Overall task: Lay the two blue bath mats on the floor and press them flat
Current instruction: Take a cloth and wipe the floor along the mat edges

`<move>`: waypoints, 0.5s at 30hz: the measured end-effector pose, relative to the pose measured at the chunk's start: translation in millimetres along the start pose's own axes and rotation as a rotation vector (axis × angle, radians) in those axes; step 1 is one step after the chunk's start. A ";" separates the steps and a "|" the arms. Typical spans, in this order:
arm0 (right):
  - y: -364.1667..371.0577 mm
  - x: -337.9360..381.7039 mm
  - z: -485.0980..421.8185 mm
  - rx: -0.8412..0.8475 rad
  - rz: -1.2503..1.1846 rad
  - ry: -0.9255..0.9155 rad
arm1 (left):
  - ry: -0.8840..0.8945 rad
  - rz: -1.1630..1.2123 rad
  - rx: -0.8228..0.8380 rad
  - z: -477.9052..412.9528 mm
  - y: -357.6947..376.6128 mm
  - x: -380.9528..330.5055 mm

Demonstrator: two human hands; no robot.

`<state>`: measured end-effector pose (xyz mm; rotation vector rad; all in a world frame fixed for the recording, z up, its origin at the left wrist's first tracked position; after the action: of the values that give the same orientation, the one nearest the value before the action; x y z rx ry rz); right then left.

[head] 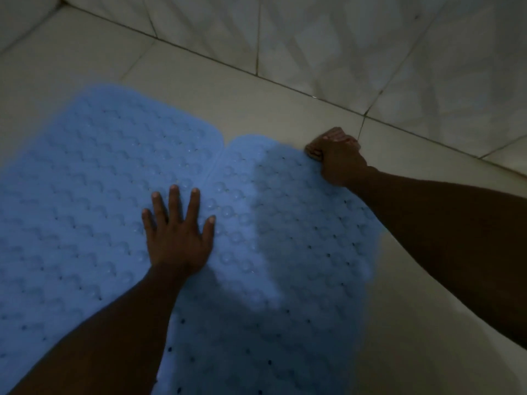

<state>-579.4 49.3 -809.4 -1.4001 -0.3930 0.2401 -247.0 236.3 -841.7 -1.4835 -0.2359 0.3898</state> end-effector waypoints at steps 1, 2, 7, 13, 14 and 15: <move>3.4 -5.0 1.1 -0.013 0.036 -0.002 | 0.018 0.014 -0.036 3.3 -4.3 -5.9; 6.9 -9.1 2.6 -0.040 0.055 -0.019 | 0.054 0.041 -0.069 11.5 -9.6 -16.7; -2.8 -15.1 15.7 -0.048 0.139 -0.105 | 0.325 0.060 0.114 139.8 9.7 -134.2; 4.8 -69.3 48.4 -0.079 0.175 -0.069 | 0.223 -0.032 0.362 168.3 22.8 -154.8; 9.1 -76.9 57.0 -0.100 0.170 -0.042 | 0.221 -0.017 0.357 166.3 22.6 -153.8; 9.8 -80.7 67.3 -0.113 0.170 -0.001 | 0.223 -0.022 0.360 165.6 21.0 -155.2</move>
<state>-679.6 80.3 -821.0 -1.5472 -0.2915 0.3621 -455.5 328.1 -836.2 -1.1561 -0.0025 0.2314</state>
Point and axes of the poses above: each hand's wrist, its own z-axis away from the middle knuckle, its own y-axis out of the palm, x = y × z, the point moved 5 cm from there along -z, towards the middle knuckle, and after that the axes turned 13 degrees about -y, right-handed, at the moved point
